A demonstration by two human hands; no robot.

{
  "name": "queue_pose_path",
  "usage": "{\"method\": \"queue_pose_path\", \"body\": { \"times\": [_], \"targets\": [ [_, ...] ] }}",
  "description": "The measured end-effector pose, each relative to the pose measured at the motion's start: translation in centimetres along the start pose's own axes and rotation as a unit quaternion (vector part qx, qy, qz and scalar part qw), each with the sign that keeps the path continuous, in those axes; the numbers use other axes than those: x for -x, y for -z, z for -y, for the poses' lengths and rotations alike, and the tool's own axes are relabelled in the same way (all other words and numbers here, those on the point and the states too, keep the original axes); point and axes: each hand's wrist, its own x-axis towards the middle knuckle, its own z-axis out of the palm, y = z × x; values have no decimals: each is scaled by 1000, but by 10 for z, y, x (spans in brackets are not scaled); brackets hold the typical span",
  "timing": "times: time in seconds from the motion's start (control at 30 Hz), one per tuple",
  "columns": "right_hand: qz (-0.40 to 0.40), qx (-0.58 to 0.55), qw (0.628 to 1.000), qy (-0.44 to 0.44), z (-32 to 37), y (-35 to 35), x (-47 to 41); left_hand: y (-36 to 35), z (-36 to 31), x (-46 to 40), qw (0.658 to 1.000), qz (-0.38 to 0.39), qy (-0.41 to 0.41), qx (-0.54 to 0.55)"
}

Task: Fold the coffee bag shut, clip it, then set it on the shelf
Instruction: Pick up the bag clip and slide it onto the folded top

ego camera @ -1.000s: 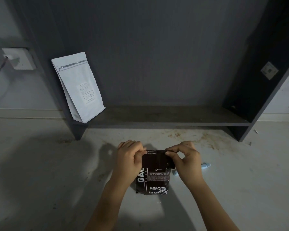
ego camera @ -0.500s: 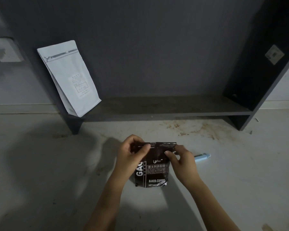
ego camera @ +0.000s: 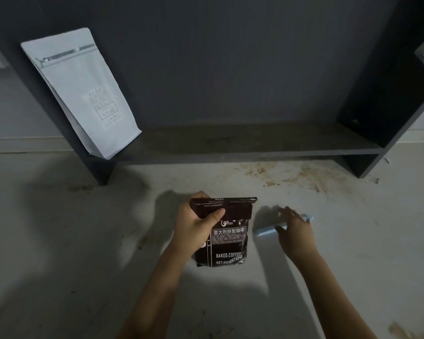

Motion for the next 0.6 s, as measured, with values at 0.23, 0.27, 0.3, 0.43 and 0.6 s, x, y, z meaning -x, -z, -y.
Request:
{"method": "queue_pose_path", "body": {
  "times": [0.23,0.27,0.3,0.43,0.6],
  "targets": [
    [-7,101,994,-29,-9,-8,4,0,5,-9,999,7,6,49],
    [-1,112,993,-36,-7,-4,4,0,5,-8,998,7,11,67],
    [5,102,994,-47,-4,1,5,-1,5,-6,996,8,13,85],
    [-52,-138,987,-62,5,14,6,1,2,3,991,38,-7,129],
    [-3,-507,854,-113,29,49,7,-2,1,18,996,0,-58,66]
  ]
}}
